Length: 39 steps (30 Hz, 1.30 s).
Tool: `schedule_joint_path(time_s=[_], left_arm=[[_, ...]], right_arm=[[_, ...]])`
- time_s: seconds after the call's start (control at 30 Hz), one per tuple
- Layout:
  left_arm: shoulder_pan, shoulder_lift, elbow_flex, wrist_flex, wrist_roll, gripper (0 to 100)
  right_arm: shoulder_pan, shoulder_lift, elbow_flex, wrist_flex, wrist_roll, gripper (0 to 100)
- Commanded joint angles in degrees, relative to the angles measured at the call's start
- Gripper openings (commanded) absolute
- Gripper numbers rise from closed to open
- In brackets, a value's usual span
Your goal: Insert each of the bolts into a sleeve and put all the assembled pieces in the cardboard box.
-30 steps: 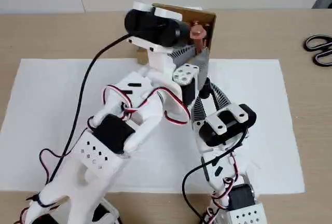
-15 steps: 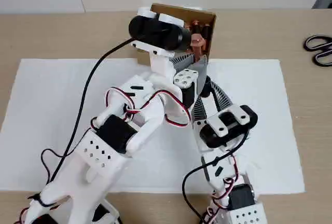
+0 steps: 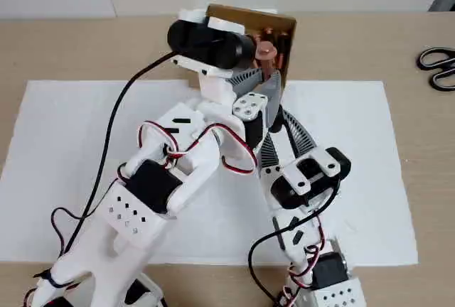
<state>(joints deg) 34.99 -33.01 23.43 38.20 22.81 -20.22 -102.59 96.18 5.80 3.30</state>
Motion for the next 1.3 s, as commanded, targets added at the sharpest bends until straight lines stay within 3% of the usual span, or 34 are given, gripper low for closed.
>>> schedule_joint_path(time_s=[0.0, 0.23, 0.63, 0.93, 1.27], left_arm=[[1.58, -1.14, -1.71, 1.32, 0.62, 1], [6.42, -1.23, -1.8, 6.86, 0.7, 1], [2.64, -1.41, -1.98, 7.21, 0.35, 1], [1.67, -1.14, -1.8, 13.71, 0.35, 25], [-4.4, -4.92, -4.0, 13.1, -5.01, 26]], right_arm=[[-0.4, -1.1, 0.26, -1.98, 0.0, 0.6], [-0.22, -0.66, 0.26, -1.98, 0.0, 0.6], [-0.22, -0.92, 0.26, -1.98, 0.0, 0.5], [-0.22, -1.1, 0.26, -1.98, 0.0, 0.5], [-0.13, -0.66, 0.26, -1.8, 0.0, 0.5]])
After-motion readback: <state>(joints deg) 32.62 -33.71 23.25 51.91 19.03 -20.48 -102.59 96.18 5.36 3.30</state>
